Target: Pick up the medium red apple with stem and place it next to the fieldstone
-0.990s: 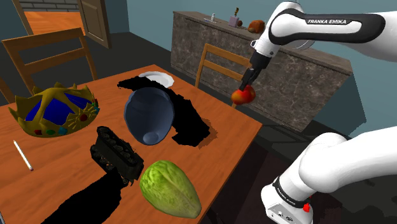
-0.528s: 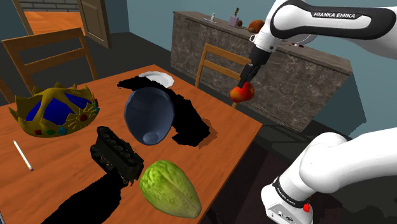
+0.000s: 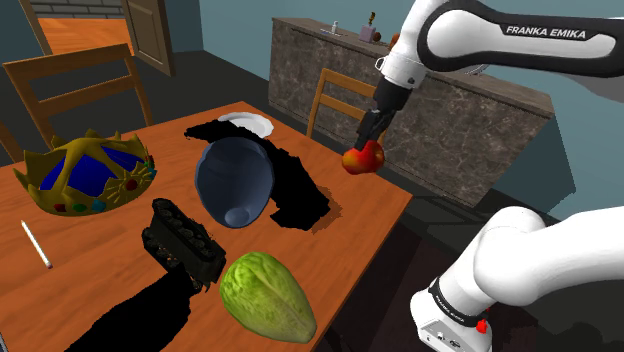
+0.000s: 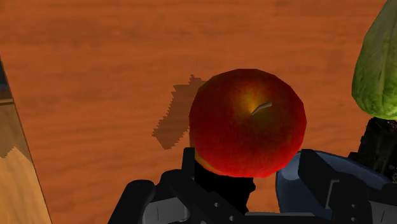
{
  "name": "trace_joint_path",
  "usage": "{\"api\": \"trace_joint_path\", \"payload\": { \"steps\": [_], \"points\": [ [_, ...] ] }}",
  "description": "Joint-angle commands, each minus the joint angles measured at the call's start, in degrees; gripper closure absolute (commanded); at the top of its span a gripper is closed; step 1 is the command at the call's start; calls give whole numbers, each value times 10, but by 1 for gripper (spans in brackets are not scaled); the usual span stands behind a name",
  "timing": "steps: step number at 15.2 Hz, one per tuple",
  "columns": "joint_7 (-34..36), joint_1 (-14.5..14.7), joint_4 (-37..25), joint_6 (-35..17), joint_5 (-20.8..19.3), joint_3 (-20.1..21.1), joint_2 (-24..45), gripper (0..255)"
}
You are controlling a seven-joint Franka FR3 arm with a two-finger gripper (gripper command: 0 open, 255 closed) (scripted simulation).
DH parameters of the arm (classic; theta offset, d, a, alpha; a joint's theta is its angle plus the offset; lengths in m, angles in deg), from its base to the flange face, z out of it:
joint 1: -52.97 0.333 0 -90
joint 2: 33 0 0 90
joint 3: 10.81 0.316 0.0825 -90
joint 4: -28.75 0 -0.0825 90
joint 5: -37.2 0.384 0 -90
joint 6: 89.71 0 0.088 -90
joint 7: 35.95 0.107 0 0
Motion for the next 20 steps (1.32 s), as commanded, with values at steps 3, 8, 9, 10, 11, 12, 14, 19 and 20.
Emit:
{"api": "trace_joint_path", "payload": {
  "steps": [3, 8, 9, 10, 11, 12, 14, 19, 20],
  "points": [
    [58, 23, 2, -12, 26, 50, 0, 255],
    [127, 50, -9, -28, 55, 110, 14, 255],
    [141, 55, -13, -32, 60, 121, 19, 255],
    [155, 60, -18, -35, 64, 133, 24, 255],
    [169, 64, -23, -39, 68, 145, 31, 255],
    [183, 68, -29, -43, 72, 157, 37, 255],
    [211, 76, -43, -50, 78, 181, 53, 255],
    [283, 90, -90, -69, 84, 242, 103, 255],
    [298, 92, -101, -73, 83, 254, 114, 255]
  ]
}}
